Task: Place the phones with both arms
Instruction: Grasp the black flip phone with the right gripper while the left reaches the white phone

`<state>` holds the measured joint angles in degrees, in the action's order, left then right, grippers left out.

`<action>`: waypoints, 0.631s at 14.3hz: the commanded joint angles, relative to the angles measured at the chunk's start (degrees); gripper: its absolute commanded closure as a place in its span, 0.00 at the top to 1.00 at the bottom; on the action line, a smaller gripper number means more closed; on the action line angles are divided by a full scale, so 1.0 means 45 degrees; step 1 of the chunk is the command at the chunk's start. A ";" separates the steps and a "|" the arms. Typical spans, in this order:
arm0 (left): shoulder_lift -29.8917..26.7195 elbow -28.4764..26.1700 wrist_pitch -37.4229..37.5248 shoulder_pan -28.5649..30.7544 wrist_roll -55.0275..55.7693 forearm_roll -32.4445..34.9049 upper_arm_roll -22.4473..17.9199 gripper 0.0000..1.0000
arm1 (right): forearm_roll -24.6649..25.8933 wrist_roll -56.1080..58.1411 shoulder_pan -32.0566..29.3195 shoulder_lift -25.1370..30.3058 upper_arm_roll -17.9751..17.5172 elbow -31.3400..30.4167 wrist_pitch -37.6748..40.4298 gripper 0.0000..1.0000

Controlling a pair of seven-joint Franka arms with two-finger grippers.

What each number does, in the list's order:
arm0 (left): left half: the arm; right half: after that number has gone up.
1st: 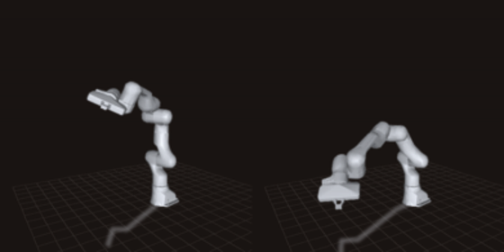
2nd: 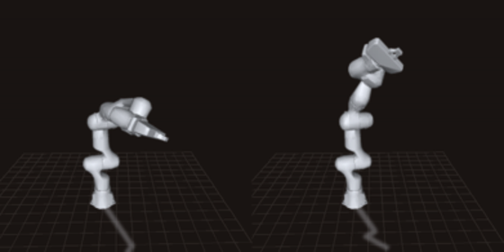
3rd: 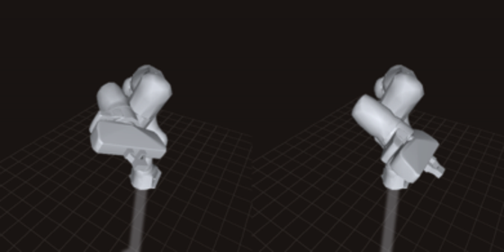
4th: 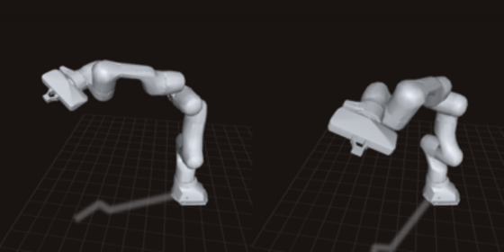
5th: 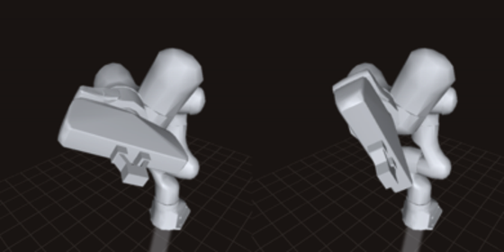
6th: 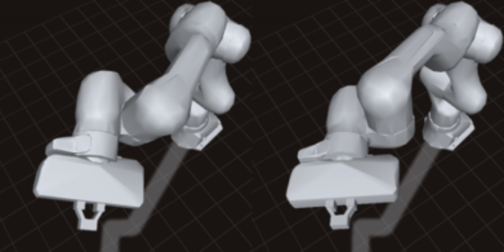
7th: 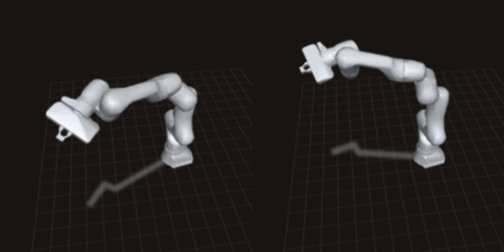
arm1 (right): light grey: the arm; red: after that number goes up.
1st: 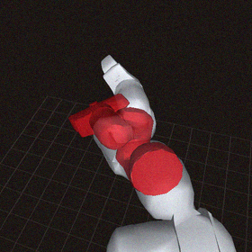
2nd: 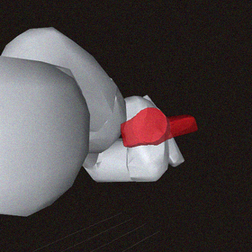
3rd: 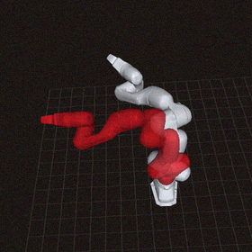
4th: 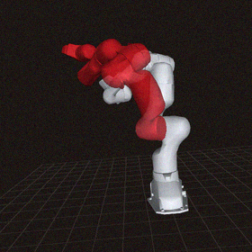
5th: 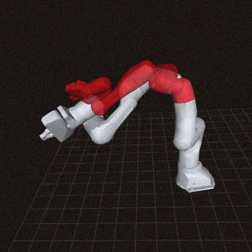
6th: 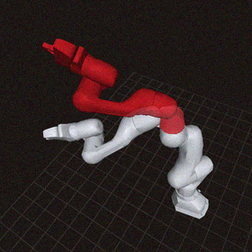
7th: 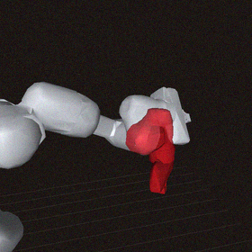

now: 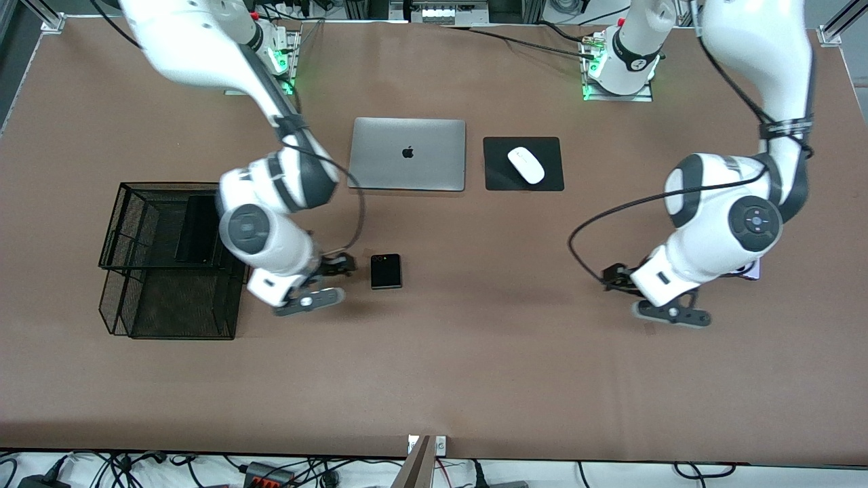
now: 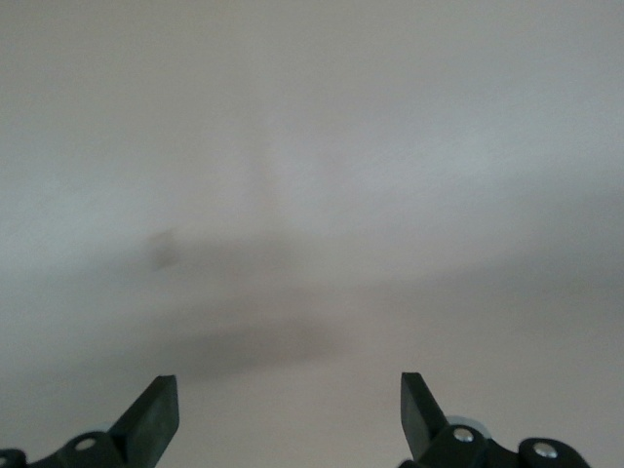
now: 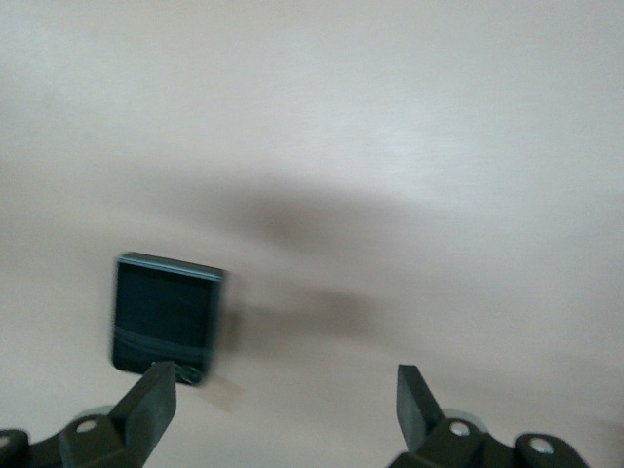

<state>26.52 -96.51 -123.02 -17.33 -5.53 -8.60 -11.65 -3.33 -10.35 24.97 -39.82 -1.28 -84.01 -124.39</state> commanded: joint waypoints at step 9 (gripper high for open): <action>-0.0581 -0.2556 -0.2131 0.5198 -0.6834 0.2005 0.1514 1.00 | 0.1540 -0.3986 0.1698 -0.2165 0.0128 0.1031 -0.1339 1.00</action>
<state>25.22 -105.33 -129.12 5.10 -32.75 -3.40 -6.23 2.67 -25.17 31.88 -47.45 -0.96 -81.37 -128.73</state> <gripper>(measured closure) 0.000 0.000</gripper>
